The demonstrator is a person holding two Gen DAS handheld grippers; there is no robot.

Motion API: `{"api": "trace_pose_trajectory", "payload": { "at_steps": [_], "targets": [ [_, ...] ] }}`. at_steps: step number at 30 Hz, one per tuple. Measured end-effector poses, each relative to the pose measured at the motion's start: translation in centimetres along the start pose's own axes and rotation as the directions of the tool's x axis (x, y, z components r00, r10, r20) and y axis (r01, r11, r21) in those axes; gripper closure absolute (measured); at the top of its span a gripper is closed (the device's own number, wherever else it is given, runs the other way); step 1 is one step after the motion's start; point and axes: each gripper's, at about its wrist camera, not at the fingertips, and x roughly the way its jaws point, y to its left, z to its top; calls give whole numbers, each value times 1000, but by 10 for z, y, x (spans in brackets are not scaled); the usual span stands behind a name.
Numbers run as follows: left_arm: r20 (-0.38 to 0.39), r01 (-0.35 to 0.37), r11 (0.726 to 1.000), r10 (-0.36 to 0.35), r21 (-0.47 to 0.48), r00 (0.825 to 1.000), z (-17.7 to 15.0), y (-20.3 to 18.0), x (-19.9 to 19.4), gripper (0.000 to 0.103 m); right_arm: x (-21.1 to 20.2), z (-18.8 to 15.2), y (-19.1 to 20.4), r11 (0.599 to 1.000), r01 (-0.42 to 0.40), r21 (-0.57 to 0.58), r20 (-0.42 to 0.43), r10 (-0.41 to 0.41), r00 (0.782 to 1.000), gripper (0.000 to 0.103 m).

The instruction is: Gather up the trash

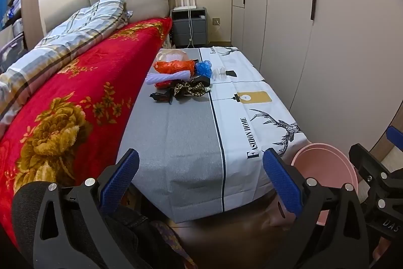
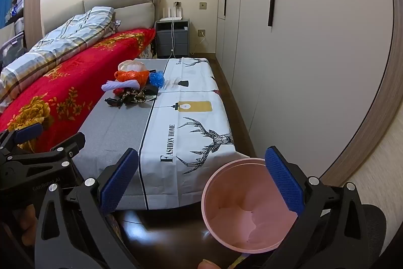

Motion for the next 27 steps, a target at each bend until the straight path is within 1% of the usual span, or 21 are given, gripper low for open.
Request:
{"api": "trace_pose_trajectory", "payload": {
  "at_steps": [11,27],
  "targets": [
    [5,-3,1000,3,-1,1000,-1,2,2,7,-2,3,2,1000,0,-2,-2,0,1000,5],
    [6,-1,1000,1,-10,1000,0,1,3,7,2,-1,3,1000,3,-5,-3,-3,1000,5]
  ]
}}
